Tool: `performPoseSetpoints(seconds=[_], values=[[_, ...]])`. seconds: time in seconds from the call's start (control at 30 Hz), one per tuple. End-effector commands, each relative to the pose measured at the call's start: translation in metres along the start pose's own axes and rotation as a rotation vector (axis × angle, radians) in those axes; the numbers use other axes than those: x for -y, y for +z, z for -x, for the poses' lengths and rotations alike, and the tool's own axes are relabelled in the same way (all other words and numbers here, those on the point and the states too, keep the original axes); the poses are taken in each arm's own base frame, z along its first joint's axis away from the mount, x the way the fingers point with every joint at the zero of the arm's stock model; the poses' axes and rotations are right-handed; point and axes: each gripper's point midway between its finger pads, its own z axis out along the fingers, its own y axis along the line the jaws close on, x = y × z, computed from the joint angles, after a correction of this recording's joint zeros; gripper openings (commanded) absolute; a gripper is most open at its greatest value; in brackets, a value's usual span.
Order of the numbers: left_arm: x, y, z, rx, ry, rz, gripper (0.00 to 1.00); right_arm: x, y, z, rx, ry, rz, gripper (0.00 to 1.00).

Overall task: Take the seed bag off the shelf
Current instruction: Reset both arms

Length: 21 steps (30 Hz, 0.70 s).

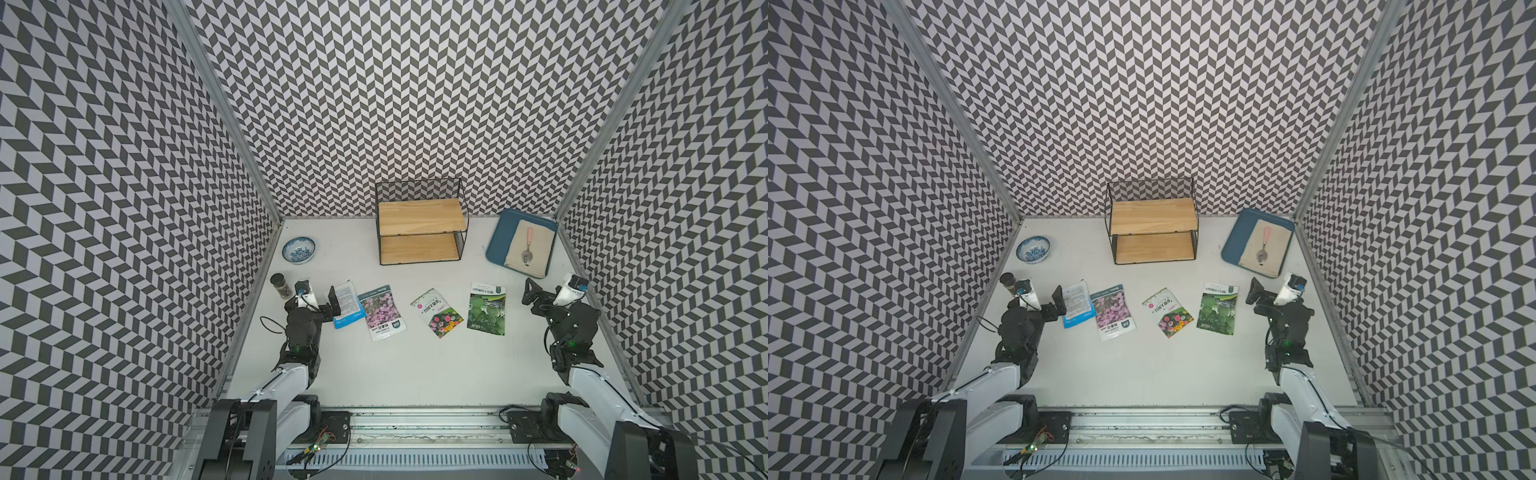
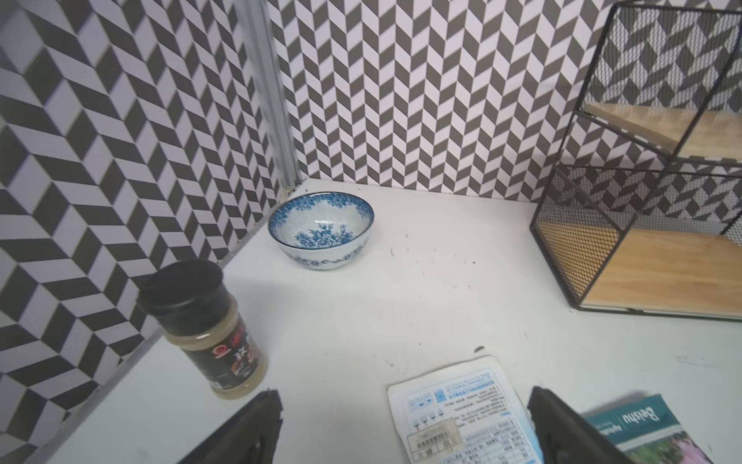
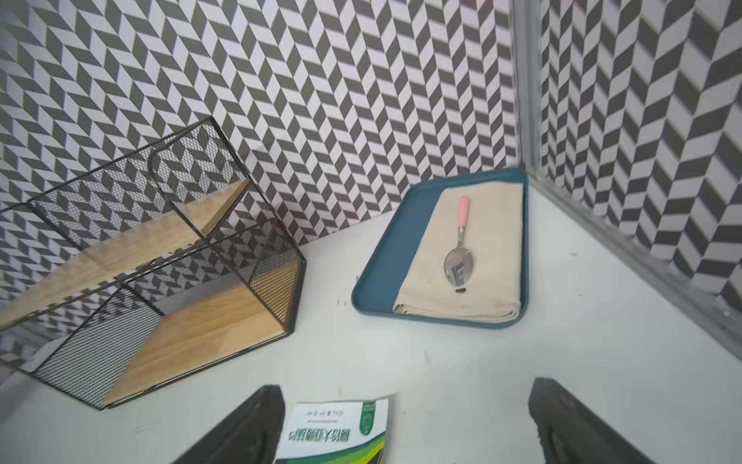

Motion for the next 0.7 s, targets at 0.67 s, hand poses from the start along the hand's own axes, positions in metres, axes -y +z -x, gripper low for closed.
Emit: performPoseSetpoints(seconds=[0.67], values=[[0.034, 0.052, 0.010, 0.091, 0.069, -0.193, 1.00, -0.056, 0.047, -0.016, 0.157, -0.320, 0.119, 0.99]])
